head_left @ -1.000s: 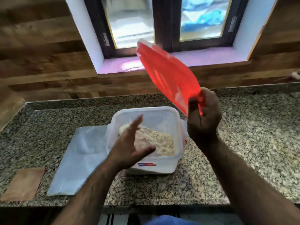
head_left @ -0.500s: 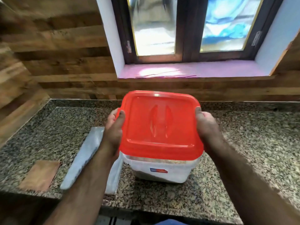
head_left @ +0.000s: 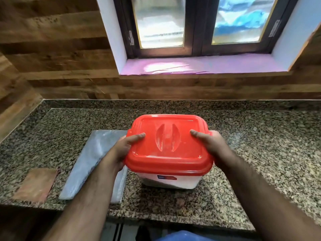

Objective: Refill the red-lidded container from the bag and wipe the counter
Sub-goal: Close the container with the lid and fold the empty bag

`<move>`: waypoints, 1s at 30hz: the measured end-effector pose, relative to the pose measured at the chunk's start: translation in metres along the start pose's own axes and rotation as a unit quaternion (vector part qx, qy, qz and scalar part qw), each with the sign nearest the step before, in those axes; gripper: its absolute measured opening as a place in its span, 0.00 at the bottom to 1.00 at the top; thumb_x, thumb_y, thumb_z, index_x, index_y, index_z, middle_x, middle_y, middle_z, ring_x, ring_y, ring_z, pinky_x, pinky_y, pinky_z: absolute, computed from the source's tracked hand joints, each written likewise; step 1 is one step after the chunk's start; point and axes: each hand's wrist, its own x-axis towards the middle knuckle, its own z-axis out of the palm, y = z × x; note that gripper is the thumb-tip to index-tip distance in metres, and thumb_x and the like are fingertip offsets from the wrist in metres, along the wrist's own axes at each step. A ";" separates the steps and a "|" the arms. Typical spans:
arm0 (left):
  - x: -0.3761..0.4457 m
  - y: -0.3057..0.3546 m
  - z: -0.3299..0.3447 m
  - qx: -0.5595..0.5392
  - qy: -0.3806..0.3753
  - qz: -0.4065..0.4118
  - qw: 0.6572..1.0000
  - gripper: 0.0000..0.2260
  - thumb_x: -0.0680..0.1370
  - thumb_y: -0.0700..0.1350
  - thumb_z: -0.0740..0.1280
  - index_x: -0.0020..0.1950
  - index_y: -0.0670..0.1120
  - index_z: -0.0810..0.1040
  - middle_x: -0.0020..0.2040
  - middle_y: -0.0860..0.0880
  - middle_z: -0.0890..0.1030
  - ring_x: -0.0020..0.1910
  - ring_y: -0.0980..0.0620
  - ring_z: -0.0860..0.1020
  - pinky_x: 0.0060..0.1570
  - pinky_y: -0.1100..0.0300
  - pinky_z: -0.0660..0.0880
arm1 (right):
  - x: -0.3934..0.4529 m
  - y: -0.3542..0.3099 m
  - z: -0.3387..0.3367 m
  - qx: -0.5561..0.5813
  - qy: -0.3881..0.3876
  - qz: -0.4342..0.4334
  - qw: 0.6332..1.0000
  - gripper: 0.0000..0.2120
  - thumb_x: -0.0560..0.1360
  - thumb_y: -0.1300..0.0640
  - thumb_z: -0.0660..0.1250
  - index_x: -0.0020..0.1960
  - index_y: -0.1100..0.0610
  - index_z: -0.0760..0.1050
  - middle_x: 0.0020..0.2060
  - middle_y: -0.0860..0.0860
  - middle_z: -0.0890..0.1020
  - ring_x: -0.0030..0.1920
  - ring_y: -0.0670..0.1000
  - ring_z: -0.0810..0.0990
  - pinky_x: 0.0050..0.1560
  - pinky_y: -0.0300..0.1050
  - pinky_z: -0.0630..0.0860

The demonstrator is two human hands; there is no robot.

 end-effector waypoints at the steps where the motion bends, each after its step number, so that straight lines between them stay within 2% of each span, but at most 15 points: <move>1: -0.003 0.004 0.002 -0.004 -0.009 -0.023 1.000 0.20 0.79 0.47 0.75 0.67 0.38 0.81 0.59 0.35 0.87 0.53 0.36 0.88 0.50 0.42 0.87 | -0.002 -0.002 -0.003 0.044 -0.047 0.037 0.997 0.27 0.75 0.48 0.80 0.66 0.63 0.77 0.53 0.63 0.89 0.52 0.66 0.90 0.54 0.64 0.87; 3: -0.004 0.008 0.002 -0.001 -0.015 -0.050 0.999 0.19 0.77 0.46 0.75 0.66 0.38 0.82 0.57 0.36 0.87 0.48 0.38 0.89 0.47 0.44 0.87 | -0.008 -0.006 -0.007 0.063 -0.103 0.088 0.989 0.26 0.76 0.52 0.78 0.68 0.62 0.75 0.57 0.66 0.88 0.60 0.71 0.86 0.66 0.70 0.80; 5: -0.005 0.011 -0.001 0.025 -0.010 -0.051 0.998 0.27 0.71 0.46 0.81 0.67 0.38 0.81 0.58 0.36 0.87 0.51 0.37 0.88 0.51 0.42 0.87 | -0.008 -0.008 -0.008 0.066 -0.104 0.087 0.989 0.33 0.72 0.54 0.81 0.70 0.63 0.73 0.57 0.66 0.87 0.59 0.72 0.86 0.68 0.72 0.78; 8: -0.008 0.015 -0.005 0.077 0.034 -0.020 0.996 0.36 0.61 0.49 0.88 0.64 0.36 0.83 0.55 0.37 0.89 0.54 0.37 0.88 0.59 0.39 0.84 | -0.011 -0.011 -0.010 0.015 -0.018 0.047 0.999 0.41 0.61 0.48 0.88 0.66 0.64 0.77 0.50 0.62 0.90 0.48 0.65 0.91 0.57 0.65 0.85; 10: -0.004 0.018 -0.004 0.180 0.131 0.053 0.973 0.27 0.63 0.56 0.87 0.52 0.39 0.88 0.45 0.41 0.90 0.45 0.40 0.89 0.50 0.45 0.86 | -0.017 -0.017 -0.005 -0.152 0.092 -0.011 0.984 0.38 0.60 0.36 0.86 0.56 0.61 0.78 0.43 0.55 0.88 0.41 0.57 0.90 0.39 0.53 0.86; 12: -0.006 0.019 0.006 0.379 0.253 0.138 0.879 0.27 0.68 0.67 0.81 0.44 0.42 0.87 0.39 0.45 0.88 0.39 0.42 0.87 0.37 0.54 0.79 | -0.027 -0.021 0.011 -0.379 0.191 -0.072 0.903 0.34 0.70 0.30 0.77 0.53 0.59 0.75 0.40 0.52 0.80 0.41 0.53 0.83 0.30 0.43 0.74; 14: -0.013 0.016 0.026 0.527 0.333 0.169 0.763 0.28 0.78 0.68 0.71 0.50 0.42 0.85 0.45 0.42 0.87 0.45 0.39 0.85 0.38 0.55 0.71 | -0.034 -0.021 0.032 -0.521 0.228 -0.105 0.816 0.31 0.80 0.32 0.67 0.59 0.61 0.75 0.43 0.54 0.80 0.43 0.56 0.82 0.30 0.43 0.70; 16: -0.016 0.014 0.040 0.584 0.352 0.174 0.711 0.27 0.83 0.65 0.64 0.57 0.39 0.83 0.51 0.39 0.87 0.51 0.37 0.85 0.40 0.54 0.71 | -0.034 -0.020 0.045 -0.587 0.235 -0.107 0.767 0.33 0.84 0.35 0.61 0.68 0.65 0.74 0.55 0.59 0.85 0.51 0.59 0.87 0.38 0.47 0.78; 18: -0.013 0.010 0.042 0.615 0.344 0.175 0.688 0.28 0.86 0.62 0.61 0.66 0.38 0.80 0.58 0.37 0.86 0.57 0.36 0.84 0.43 0.51 0.74 | -0.032 -0.015 0.048 -0.599 0.222 -0.095 0.763 0.36 0.85 0.37 0.59 0.77 0.67 0.67 0.69 0.65 0.80 0.64 0.63 0.83 0.53 0.54 0.82; 20: -0.012 0.002 0.040 0.611 0.290 0.219 0.704 0.31 0.86 0.62 0.60 0.78 0.39 0.73 0.74 0.37 0.78 0.72 0.38 0.78 0.61 0.47 0.78 | -0.041 -0.005 0.051 -0.583 0.180 -0.096 0.787 0.45 0.84 0.33 0.57 0.84 0.67 0.54 0.82 0.68 0.64 0.80 0.66 0.68 0.75 0.61 0.71; 21: -0.014 -0.005 0.040 0.594 0.253 0.256 0.720 0.32 0.84 0.62 0.61 0.80 0.41 0.71 0.79 0.39 0.73 0.78 0.41 0.72 0.72 0.45 0.74 | -0.048 0.004 0.055 -0.578 0.165 -0.123 0.789 0.48 0.82 0.30 0.55 0.86 0.66 0.51 0.85 0.66 0.58 0.84 0.65 0.59 0.81 0.63 0.61; 22: -0.018 -0.012 0.041 0.571 0.226 0.300 0.730 0.32 0.83 0.63 0.62 0.79 0.43 0.74 0.80 0.42 0.73 0.80 0.44 0.70 0.77 0.44 0.70 | -0.053 0.014 0.057 -0.575 0.160 -0.175 0.783 0.48 0.81 0.28 0.53 0.86 0.64 0.53 0.85 0.64 0.58 0.86 0.63 0.57 0.83 0.65 0.55; 24: -0.027 -0.027 0.041 0.532 0.211 0.392 0.720 0.27 0.80 0.63 0.65 0.70 0.46 0.84 0.72 0.44 0.81 0.76 0.48 0.76 0.77 0.44 0.70 | -0.057 0.038 0.054 -0.557 0.175 -0.316 0.748 0.44 0.79 0.28 0.56 0.80 0.61 0.71 0.80 0.60 0.71 0.82 0.60 0.67 0.83 0.66 0.58; 26: -0.032 -0.041 0.036 0.516 0.218 0.472 0.680 0.23 0.80 0.60 0.67 0.63 0.44 0.88 0.65 0.45 0.86 0.69 0.48 0.82 0.75 0.46 0.72 | -0.051 0.058 0.045 -0.512 0.190 -0.454 0.704 0.34 0.80 0.33 0.64 0.70 0.60 0.82 0.71 0.58 0.82 0.74 0.58 0.79 0.79 0.65 0.67; 30: -0.026 -0.063 0.021 0.513 0.211 0.589 0.588 0.20 0.80 0.56 0.69 0.61 0.43 0.89 0.63 0.44 0.87 0.65 0.46 0.84 0.71 0.45 0.74 | -0.036 0.076 0.031 -0.445 0.205 -0.594 0.638 0.24 0.80 0.41 0.71 0.63 0.60 0.87 0.64 0.55 0.87 0.67 0.56 0.85 0.70 0.63 0.76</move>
